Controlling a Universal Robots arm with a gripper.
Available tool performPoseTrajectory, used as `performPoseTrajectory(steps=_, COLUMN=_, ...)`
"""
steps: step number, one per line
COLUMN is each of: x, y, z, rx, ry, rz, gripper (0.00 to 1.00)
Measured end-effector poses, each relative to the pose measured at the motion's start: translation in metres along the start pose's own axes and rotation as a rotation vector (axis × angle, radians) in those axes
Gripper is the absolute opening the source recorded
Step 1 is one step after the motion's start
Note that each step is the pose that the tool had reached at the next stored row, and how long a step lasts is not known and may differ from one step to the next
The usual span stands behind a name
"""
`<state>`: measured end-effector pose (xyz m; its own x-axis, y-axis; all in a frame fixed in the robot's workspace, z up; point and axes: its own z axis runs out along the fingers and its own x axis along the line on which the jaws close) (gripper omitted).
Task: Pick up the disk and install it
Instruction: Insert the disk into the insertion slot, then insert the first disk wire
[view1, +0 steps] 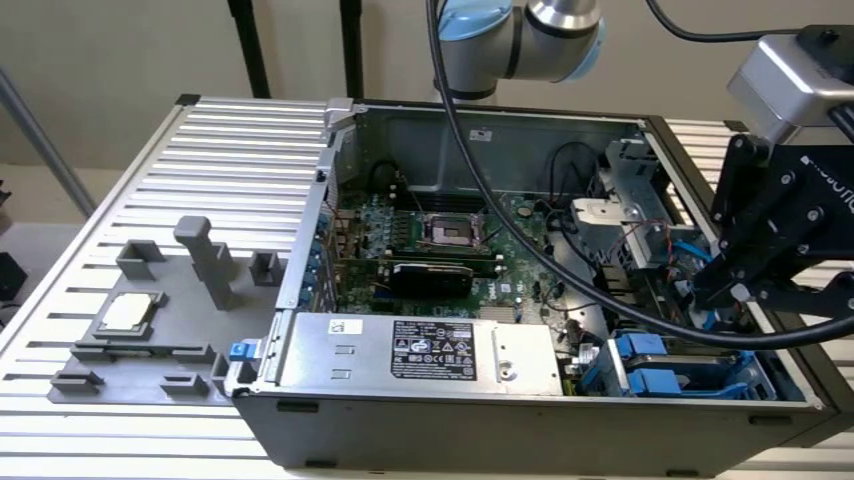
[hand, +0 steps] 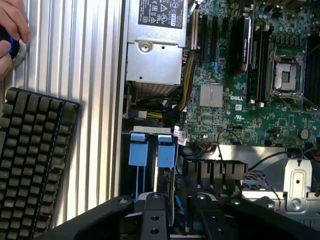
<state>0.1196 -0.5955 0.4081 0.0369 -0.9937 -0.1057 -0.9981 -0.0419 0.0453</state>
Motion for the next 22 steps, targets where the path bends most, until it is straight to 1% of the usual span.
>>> performPoseTrajectory(steps=1, x=0.000, y=0.0000, z=-0.0001, rx=0.0000, ry=0.0001, rz=0.000, gripper=0.24)
performPoseTrajectory(steps=2, x=0.000, y=0.0000, z=0.0000, rx=0.0000, ry=0.0001, rz=0.000, gripper=0.18)
performPoseTrajectory(steps=3, x=0.000, y=-0.0001, z=0.0000, rx=0.0000, ry=0.0001, rz=0.000, gripper=0.18)
performPoseTrajectory(steps=4, x=0.000, y=0.0000, z=-0.0001, rx=0.0000, ry=0.0001, rz=0.000, gripper=0.12)
performPoseTrajectory(steps=18, x=0.000, y=0.0000, z=-0.0001, rx=-0.0001, ry=0.0002, rz=-0.001, gripper=0.12)
performPoseTrajectory(steps=19, x=0.000, y=-0.0008, z=-0.0001, rx=-0.0002, ry=0.0003, rz=-0.001, gripper=0.12)
performPoseTrajectory(steps=20, x=0.000, y=-0.0035, z=-0.0002, rx=-0.0005, ry=0.0002, rz=-0.001, gripper=0.12)
performPoseTrajectory(steps=22, x=0.000, y=-0.0123, z=-0.0004, rx=-0.0022, ry=0.0002, rz=-0.001, gripper=0.12)
